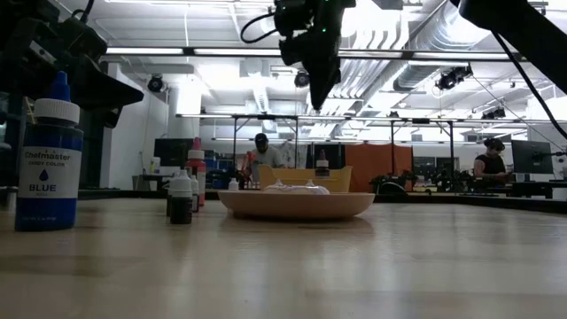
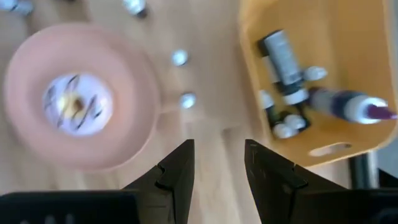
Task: Pick & Place food coloring
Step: Put the small red food coloring bottle into the orange bin
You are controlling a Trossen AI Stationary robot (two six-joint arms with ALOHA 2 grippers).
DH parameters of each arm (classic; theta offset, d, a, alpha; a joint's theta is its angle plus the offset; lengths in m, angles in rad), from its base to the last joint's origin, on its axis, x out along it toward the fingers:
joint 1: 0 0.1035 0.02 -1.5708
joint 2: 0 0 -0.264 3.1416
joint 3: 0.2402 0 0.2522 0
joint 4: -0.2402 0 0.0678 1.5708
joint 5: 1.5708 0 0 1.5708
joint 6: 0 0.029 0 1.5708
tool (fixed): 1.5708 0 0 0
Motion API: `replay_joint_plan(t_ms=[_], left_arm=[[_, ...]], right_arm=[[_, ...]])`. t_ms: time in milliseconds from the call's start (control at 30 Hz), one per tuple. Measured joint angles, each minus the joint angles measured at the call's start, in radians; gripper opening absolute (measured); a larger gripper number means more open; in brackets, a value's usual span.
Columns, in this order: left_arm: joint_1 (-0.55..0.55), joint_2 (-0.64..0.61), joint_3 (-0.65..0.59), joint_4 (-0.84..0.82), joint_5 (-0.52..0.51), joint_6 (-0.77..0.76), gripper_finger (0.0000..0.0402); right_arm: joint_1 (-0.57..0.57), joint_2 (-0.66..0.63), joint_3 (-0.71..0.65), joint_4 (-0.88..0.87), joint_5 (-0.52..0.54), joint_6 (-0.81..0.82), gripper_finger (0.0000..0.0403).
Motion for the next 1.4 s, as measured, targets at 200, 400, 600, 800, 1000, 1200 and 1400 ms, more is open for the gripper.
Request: replay_joint_plan(t_ms=[200,400,600,800,1000,1200,1400], left_arm=[[0.000,0.000,0.000,0.000,0.000,0.000,0.0001],[0.000,0.000,0.000,0.000,0.000,0.000,0.0001],[0.000,0.000,0.000,0.000,0.000,0.000,0.0001],[0.000,0.000,0.000,0.000,0.000,0.000,0.0001],[0.000,0.000,0.000,0.000,0.000,0.000,0.0001],[0.000,0.000,0.000,0.000,0.000,0.000,0.0001],[0.000,0.000,0.000,0.000,0.000,0.000,0.0001]], right_arm=[[0.019,0.000,-0.001,-0.038,-0.052,-0.021,0.0131],[0.027,-0.043,-0.122,-0.019,-0.055,-0.005,0.0131],[0.036,-0.195,-0.415,0.226,-0.054,-0.017,0.0131],[0.065,-0.307,-0.693,0.456,-0.088,-0.060,0.0131],[0.078,-0.344,-0.854,0.660,-0.096,-0.104,0.0131],[0.060,-0.344,-0.959,0.801,-0.089,-0.105,0.0131],[0.046,-0.344,-1.009,0.889,-0.089,-0.097,0.0131]])
